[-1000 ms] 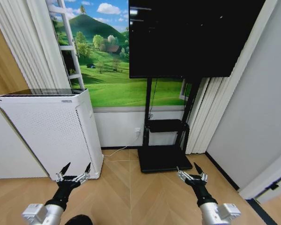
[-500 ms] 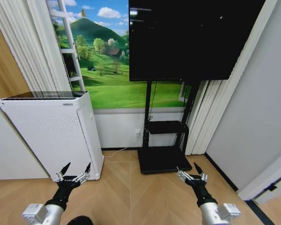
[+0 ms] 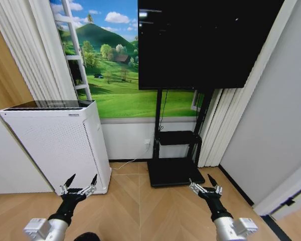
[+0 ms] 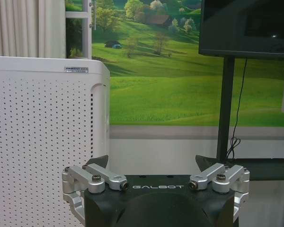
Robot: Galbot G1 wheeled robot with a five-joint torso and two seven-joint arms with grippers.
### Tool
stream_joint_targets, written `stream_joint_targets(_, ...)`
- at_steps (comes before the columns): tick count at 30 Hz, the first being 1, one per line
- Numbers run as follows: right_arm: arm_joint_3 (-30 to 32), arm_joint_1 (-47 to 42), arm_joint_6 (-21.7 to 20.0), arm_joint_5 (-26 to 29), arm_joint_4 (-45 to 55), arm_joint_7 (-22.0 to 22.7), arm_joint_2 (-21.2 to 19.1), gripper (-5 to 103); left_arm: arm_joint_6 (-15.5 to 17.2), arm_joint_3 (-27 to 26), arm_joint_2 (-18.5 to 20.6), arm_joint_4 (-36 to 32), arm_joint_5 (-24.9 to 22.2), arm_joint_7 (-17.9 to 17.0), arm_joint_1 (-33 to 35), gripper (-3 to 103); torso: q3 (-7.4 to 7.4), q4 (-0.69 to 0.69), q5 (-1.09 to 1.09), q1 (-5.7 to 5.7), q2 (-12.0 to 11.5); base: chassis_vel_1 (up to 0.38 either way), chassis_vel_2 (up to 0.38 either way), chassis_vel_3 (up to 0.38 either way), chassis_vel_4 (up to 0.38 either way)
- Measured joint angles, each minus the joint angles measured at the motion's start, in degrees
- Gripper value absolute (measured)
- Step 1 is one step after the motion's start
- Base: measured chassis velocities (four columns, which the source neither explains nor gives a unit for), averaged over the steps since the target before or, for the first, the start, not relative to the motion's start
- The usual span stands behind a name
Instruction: Pick up the trash bin and place the garbage on the floor into it.
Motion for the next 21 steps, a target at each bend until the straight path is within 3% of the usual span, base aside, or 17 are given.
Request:
stream_joint_targets(12,0.0,0.0,0.0,0.0,0.0,0.0,0.0,100,0.0,0.0,0.0,0.0,0.0,0.0,0.0,100,1.88,0.0,0.0,1.48,3.4,0.0,0.0,0.0,0.0)
stream_joint_targets(21,0.0,0.0,0.0,0.0,0.0,0.0,0.0,100,0.0,0.0,0.0,0.0,0.0,0.0,0.0,100,2.37,0.0,0.0,1.87,4.2,0.0,0.0,0.0,0.0)
